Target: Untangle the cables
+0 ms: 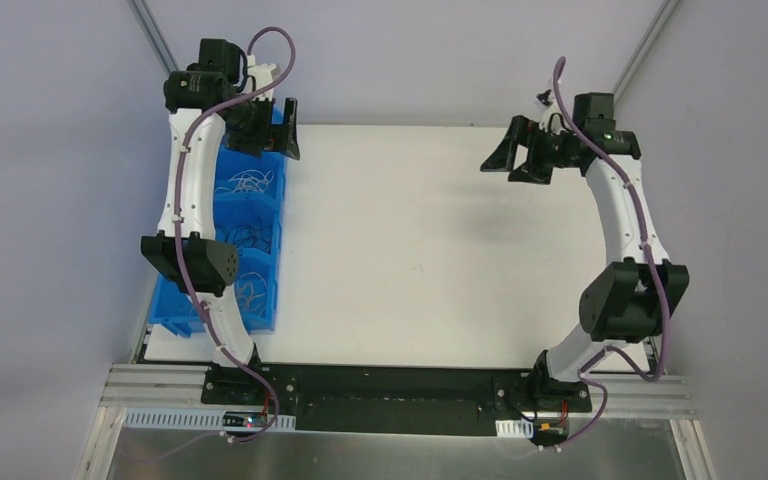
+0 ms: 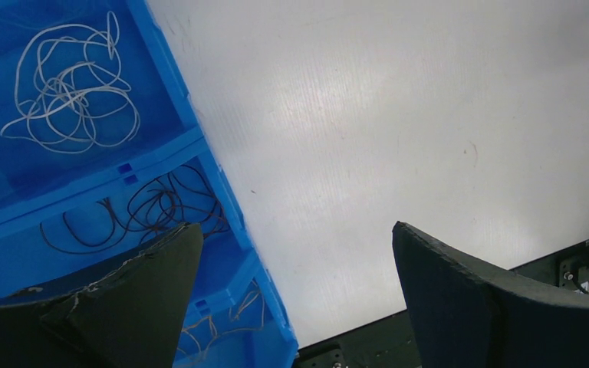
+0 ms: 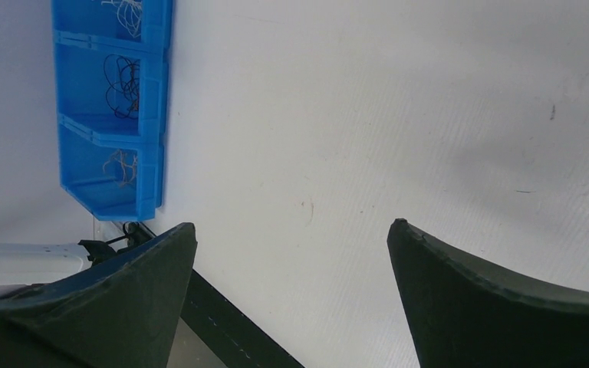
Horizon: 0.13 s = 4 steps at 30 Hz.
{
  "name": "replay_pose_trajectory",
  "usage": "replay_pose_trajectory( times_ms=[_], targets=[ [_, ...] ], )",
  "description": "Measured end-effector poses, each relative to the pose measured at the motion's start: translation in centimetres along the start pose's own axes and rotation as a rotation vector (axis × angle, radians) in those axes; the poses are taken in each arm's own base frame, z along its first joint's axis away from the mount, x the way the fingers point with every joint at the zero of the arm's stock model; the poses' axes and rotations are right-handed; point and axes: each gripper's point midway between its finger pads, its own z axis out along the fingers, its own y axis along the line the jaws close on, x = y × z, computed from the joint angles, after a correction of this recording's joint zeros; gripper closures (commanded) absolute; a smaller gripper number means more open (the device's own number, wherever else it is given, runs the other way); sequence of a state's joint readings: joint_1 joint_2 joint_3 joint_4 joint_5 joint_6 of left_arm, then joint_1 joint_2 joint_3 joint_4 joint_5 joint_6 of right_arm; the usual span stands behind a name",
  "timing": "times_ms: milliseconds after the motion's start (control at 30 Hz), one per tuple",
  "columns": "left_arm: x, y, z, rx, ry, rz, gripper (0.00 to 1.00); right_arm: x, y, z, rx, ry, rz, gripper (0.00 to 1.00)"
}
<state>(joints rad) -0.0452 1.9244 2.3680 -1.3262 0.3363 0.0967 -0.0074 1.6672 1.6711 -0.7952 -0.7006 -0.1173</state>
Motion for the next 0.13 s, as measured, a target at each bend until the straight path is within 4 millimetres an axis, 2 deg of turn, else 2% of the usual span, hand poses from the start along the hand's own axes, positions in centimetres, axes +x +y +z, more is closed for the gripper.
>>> replay_pose_trajectory(
  times_ms=[133],
  targets=[
    [-0.8, -0.3, -0.9, -0.001, -0.050, -0.003, 0.01, -0.7, 0.1, -3.0, 0.045, -0.083, -0.018, 0.00]
  ],
)
